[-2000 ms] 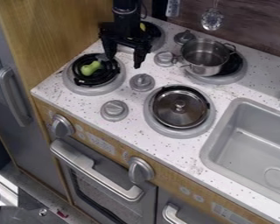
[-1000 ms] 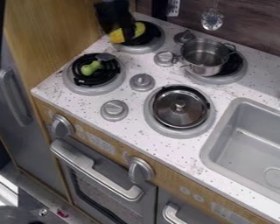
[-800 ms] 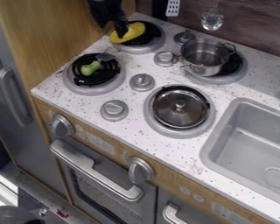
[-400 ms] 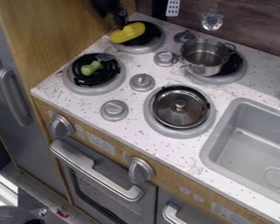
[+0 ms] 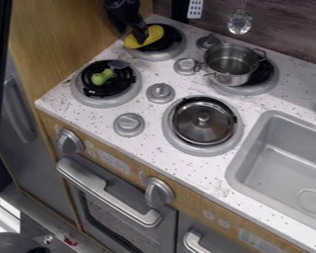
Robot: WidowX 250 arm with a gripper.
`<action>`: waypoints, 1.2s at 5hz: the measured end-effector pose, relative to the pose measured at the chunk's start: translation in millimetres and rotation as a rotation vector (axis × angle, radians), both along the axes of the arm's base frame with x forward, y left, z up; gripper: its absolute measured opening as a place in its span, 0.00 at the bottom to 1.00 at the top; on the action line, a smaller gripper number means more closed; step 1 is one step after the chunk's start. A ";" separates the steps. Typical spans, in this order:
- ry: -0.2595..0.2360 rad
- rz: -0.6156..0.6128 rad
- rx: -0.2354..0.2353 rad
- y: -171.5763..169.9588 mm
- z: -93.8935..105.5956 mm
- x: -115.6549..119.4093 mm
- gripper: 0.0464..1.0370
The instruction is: Take the yellow thing and put it in the middle of the burner
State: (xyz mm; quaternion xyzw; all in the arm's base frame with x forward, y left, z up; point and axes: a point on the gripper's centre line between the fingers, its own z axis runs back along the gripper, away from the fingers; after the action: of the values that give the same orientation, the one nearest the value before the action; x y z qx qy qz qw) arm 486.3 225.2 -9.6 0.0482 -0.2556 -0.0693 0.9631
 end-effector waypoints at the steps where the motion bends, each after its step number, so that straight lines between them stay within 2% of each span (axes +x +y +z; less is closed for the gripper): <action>1: 0.043 -0.007 -0.041 -6.2 -18.8 -2.9 0.96; 2: 0.076 -0.016 -0.079 -12.8 -29.4 -5.5 0.94; 3: 0.095 -0.047 -0.085 -19.7 -29.8 -6.0 0.66; 4: 0.092 -0.056 -0.063 -22.0 -30.0 -5.6 0.50; 5: 0.080 -0.086 -0.051 -35.7 -26.1 -1.6 0.50; 6: 0.130 -0.134 -0.023 -57.3 -11.1 -11.6 0.50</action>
State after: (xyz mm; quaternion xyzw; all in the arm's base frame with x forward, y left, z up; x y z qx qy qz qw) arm 474.7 167.8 -20.7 0.0155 -0.1961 -0.1335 0.9713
